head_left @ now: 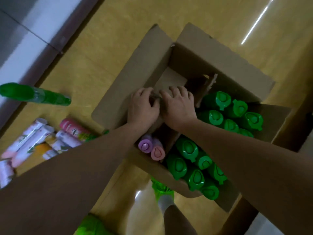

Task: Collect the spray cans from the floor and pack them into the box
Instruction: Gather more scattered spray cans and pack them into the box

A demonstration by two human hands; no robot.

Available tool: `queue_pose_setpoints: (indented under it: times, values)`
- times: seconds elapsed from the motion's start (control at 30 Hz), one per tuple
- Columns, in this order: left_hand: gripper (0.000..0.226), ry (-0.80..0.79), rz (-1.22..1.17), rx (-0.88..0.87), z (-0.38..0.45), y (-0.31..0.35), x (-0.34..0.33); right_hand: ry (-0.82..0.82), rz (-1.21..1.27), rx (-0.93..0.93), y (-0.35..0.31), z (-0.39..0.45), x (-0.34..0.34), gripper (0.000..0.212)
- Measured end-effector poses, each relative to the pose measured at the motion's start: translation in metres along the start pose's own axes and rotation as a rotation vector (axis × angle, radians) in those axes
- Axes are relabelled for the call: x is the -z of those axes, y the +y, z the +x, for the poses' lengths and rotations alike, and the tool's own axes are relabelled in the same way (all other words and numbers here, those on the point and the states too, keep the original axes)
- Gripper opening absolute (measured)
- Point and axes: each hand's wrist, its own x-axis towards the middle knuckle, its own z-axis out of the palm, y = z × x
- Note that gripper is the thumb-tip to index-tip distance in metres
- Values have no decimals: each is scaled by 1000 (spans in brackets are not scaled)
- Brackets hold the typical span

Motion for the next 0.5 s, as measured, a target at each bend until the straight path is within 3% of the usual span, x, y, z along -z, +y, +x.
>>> queue_pose_setpoints:
  times: [0.27,0.5]
  values:
    - [46,259,-28,86,-78,-118,67,-68,34,232,-141,-23,-46,58]
    - [44,357,-115,383,-183,-233,98,-119,-39,319,-249,-67,-98,57]
